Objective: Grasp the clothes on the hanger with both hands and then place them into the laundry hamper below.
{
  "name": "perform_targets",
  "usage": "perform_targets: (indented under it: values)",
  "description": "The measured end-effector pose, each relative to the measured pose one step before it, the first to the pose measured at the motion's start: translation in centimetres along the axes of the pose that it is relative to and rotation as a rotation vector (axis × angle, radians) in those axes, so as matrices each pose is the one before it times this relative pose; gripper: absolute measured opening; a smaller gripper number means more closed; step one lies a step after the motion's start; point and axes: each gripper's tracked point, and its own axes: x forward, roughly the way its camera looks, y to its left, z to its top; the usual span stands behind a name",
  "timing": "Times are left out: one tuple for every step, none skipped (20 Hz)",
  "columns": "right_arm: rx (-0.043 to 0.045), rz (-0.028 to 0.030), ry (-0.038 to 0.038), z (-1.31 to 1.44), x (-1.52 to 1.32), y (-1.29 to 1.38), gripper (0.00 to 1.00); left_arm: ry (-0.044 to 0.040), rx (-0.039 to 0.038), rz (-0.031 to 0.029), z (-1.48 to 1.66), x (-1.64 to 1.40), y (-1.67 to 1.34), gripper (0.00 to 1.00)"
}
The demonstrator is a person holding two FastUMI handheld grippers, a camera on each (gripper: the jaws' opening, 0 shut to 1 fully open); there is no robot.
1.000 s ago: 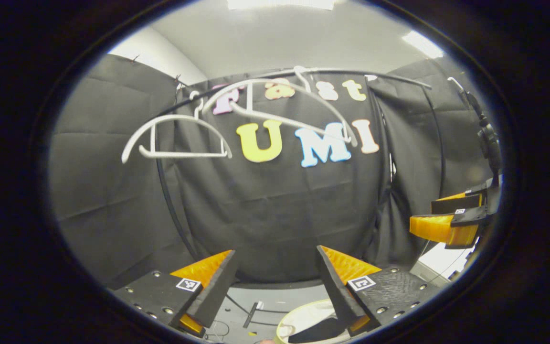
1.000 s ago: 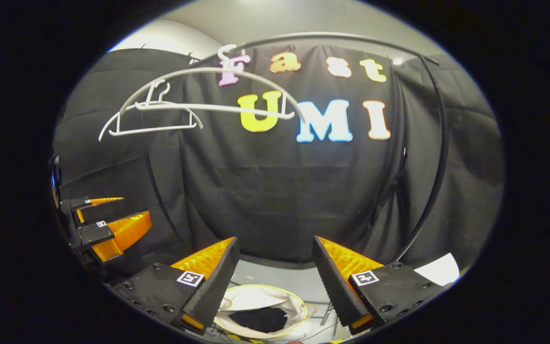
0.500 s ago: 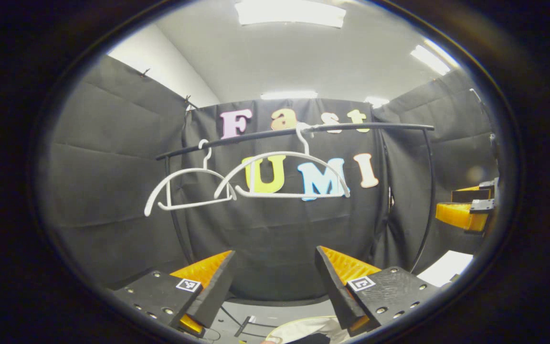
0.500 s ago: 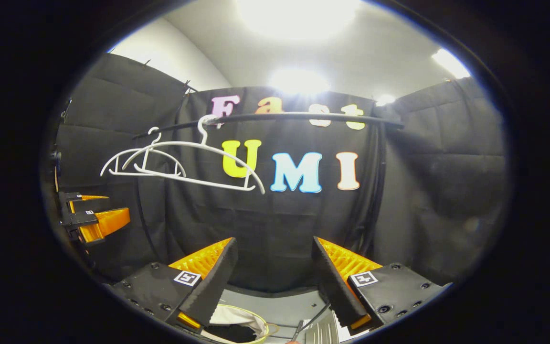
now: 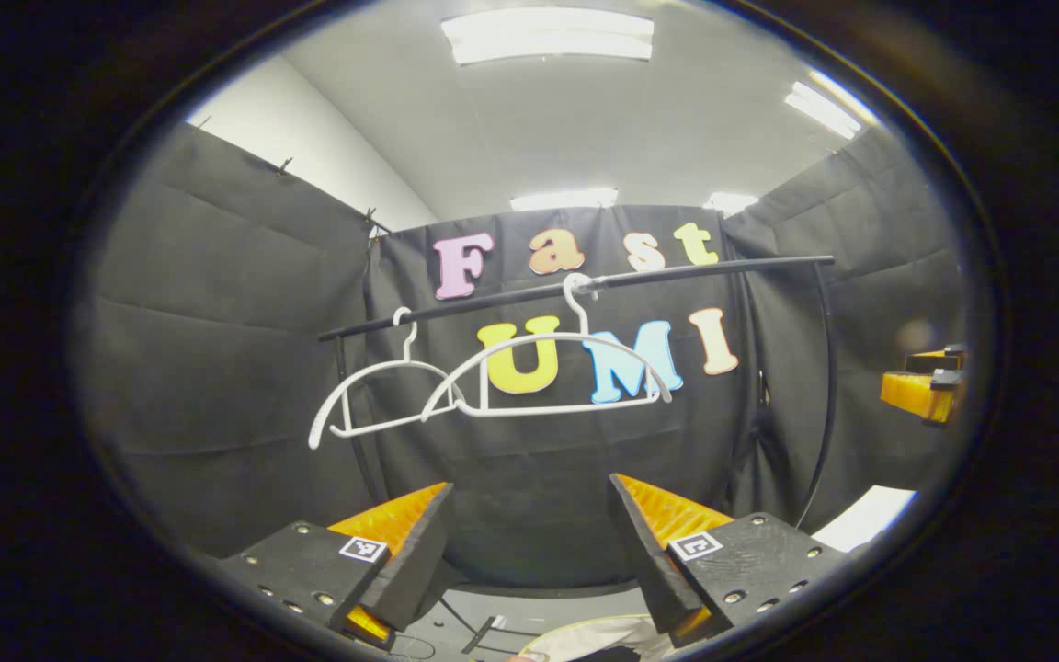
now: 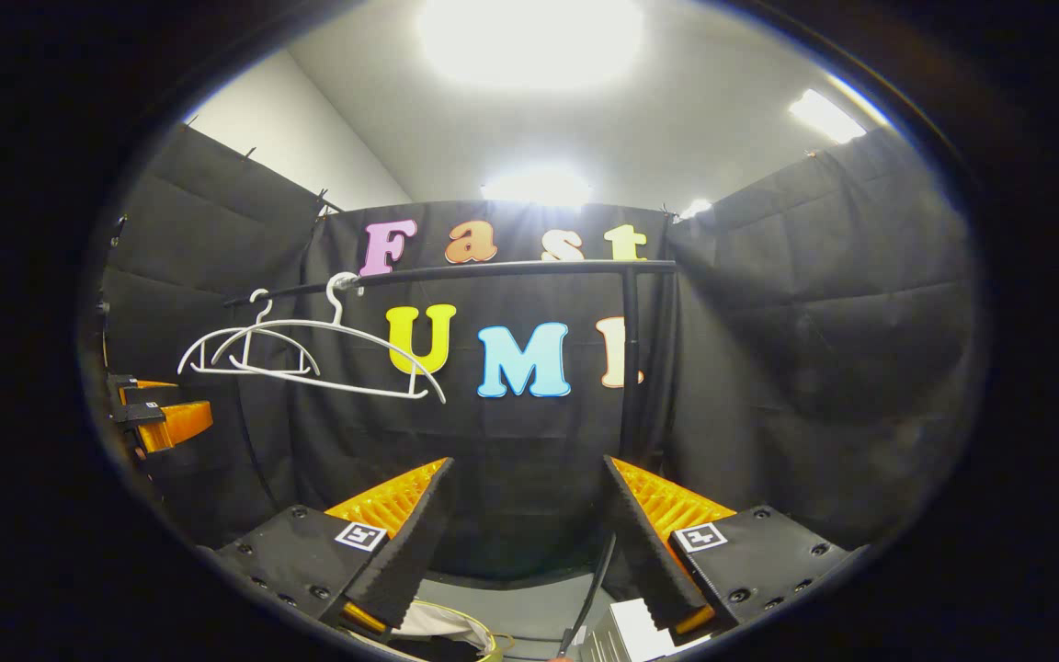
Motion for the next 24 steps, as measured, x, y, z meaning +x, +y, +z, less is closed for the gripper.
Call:
perform_targets:
  values:
    - [-0.00065,-0.00075,-0.00047,0.030,0.294,-0.204,0.98,-0.01279,0.00331,0.00047,0.592,-0.081,-0.206,0.95]
    - [0.00073,-0.00119,0.00049,0.023,0.094,-0.196,0.96,-0.00592,0.00265,0.00048,0.342,-0.049,-0.188,0.95]
    - [0.00293,-0.00011,0.00598,-0.261,0.195,-0.297,0.96,-0.00482,0.00093,-0.00119,0.248,-0.045,-0.247,0.95]
    - [0.00411,0.00296,0.00907,-0.247,-0.003,-0.107,0.98,-0.00523,-0.00112,0.00121,0.240,-0.130,-0.127,0.95]
    - [0.00443,0.00266,0.00194,-0.172,-0.149,-0.167,0.98,-0.00301,-0.00210,0.00093,0.092,-0.029,-0.151,0.95]
    - [0.00097,-0.00073,-0.00097,-0.040,-0.162,-0.110,0.97,-0.00277,-0.00209,0.00299,0.051,-0.253,-0.273,0.95]
    - [-0.00063,-0.00069,-0.00261,0.004,-0.188,-0.202,0.97,-0.00151,-0.00122,0.00315,0.156,-0.009,-0.115,0.95]
    - [0.00021,-0.00067,-0.00305,0.051,-0.197,-0.157,0.97,-0.00001,-0.00224,0.00183,0.002,-0.058,0.034,0.95]
    - [0.00149,-0.00014,-0.00462,0.177,-0.069,-0.105,0.97,0.00165,-0.00229,0.00144,-0.017,-0.047,-0.030,0.94]
    - [0.00202,0.00033,-0.00408,0.198,-0.082,-0.162,0.98,0.00041,-0.00313,0.00236,-0.103,0.159,0.062,0.94]
    - [0.00133,-0.00081,-0.00111,0.013,0.157,-0.066,0.97,0.00149,-0.00498,0.00042,-0.057,0.059,-0.049,0.94]
    - [-0.00090,0.00088,0.00383,-0.171,0.015,-0.049,0.98,-0.00061,-0.00440,0.00253,0.032,0.037,-0.007,0.94]
    - [0.00120,0.00157,0.00269,-0.156,0.104,0.035,0.98,-0.00072,-0.00298,0.00333,0.107,-0.022,0.047,0.94]
    - [0.00224,0.00150,-0.00066,0.081,-0.079,0.028,0.98,0.00021,0.00015,0.00276,-0.109,-0.130,0.040,0.94]
    - [0.00217,-0.00067,-0.00249,-0.006,-0.040,-0.065,0.98,-0.00051,0.00032,0.00400,-0.007,-0.136,0.113,0.94]
    - [0.00036,-0.00050,-0.00343,0.084,-0.212,-0.038,0.97,0.00145,-0.00183,0.00083,-0.036,-0.288,0.067,0.94]
    - [0.00047,-0.00133,-0.00690,0.166,-0.208,-0.014,0.97,-0.00032,-0.00416,0.00148,0.005,-0.235,0.087,0.94]
    - [-0.00017,0.00046,-0.00459,0.178,-0.207,-0.034,0.97,-0.00004,-0.00479,0.00078,-0.063,-0.076,0.136,0.94]
    - [0.00084,0.00043,-0.00742,0.178,-0.098,0.042,0.97,0.00279,-0.00357,-0.00030,-0.117,0.031,0.148,0.94]
    - [-0.00112,0.00185,-0.00374,0.193,-0.079,0.165,0.97,0.00253,-0.00087,0.00062,-0.031,0.027,0.110,0.94]
    - [-0.00212,0.00129,-0.00161,0.027,0.202,-0.011,0.97,-0.00080,-0.00017,0.00107,0.046,0.061,0.152,0.94]
    - [-0.00271,0.00084,0.00053,0.014,0.069,-0.013,0.97,-0.00023,0.00155,-0.00114,0.061,0.115,-0.082,0.94]
    - [-0.00052,-0.00034,0.00031,-0.209,0.201,-0.110,0.97,0.00090,0.00353,-0.00031,-0.145,0.125,-0.018,0.94]
    - [0.00078,0.00152,0.00244,-0.112,0.079,-0.020,0.97,-0.00059,0.00260,0.00137,-0.006,0.080,0.021,0.94]
